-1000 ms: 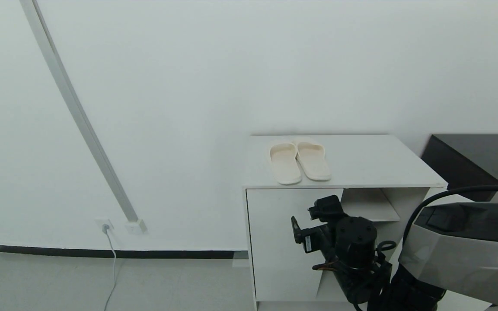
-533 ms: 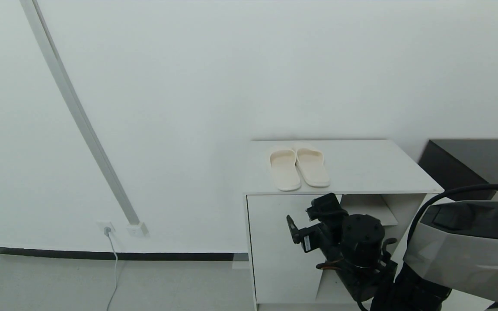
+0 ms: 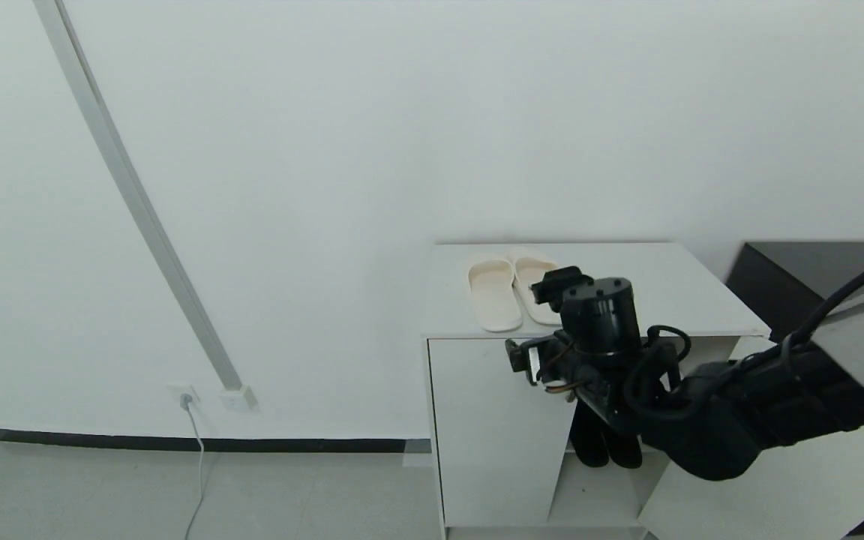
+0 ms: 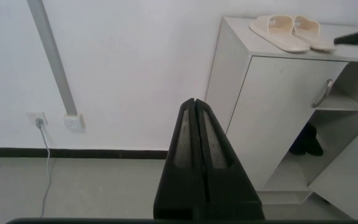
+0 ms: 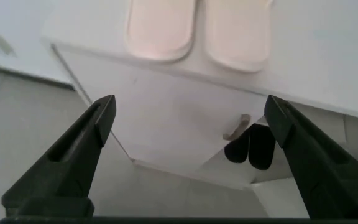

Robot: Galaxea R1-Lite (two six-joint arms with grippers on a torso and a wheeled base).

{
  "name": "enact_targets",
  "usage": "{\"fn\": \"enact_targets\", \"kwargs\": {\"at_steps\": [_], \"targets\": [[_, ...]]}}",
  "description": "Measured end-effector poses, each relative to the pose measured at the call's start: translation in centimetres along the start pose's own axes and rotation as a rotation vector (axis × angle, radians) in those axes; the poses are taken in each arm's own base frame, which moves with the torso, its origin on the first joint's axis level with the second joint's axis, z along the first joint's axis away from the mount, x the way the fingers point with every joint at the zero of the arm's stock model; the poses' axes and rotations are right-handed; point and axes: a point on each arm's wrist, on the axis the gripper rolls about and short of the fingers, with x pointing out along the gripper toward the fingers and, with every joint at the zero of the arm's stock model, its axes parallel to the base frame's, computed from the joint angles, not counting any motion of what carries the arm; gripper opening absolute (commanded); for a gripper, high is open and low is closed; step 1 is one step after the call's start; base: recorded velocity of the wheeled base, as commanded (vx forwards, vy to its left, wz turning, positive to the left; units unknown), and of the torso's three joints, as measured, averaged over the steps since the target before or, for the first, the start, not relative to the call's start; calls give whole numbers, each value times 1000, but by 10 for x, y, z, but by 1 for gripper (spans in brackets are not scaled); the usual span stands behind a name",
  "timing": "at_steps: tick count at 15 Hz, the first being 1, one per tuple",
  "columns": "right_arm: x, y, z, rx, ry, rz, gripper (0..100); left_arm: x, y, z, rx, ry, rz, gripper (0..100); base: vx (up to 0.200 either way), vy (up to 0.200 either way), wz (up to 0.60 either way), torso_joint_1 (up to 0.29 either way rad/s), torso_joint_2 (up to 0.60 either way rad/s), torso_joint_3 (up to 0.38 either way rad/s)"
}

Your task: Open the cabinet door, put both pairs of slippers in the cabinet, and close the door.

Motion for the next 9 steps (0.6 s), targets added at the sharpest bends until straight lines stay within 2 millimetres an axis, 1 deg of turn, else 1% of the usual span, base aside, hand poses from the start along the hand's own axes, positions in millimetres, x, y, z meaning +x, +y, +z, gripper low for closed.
{"fn": "enact_targets", "kwargs": {"at_steps": [1, 2, 3, 7, 9], "targets": [[-5, 0, 14, 52, -22, -30, 100, 0, 0, 0, 0, 0, 0, 0, 0, 0, 0, 0, 0, 0], [-9, -1, 23, 80, -47, -36, 100, 0, 0, 0, 0, 0, 0, 0, 0, 0, 0, 0, 0, 0], [-12, -1, 25, 92, -52, -35, 100, 0, 0, 0, 0, 0, 0, 0, 200, 0, 0, 2, -12, 7], [-14, -1, 19, 107, -67, -29, 100, 0, 0, 0, -1, 1, 0, 0, 200, 0, 0, -1, -2, 5], [-10, -1, 12, 111, -80, -31, 100, 0, 0, 0, -2, 1, 0, 0, 200, 0, 0, 10, 2, -5]]}}
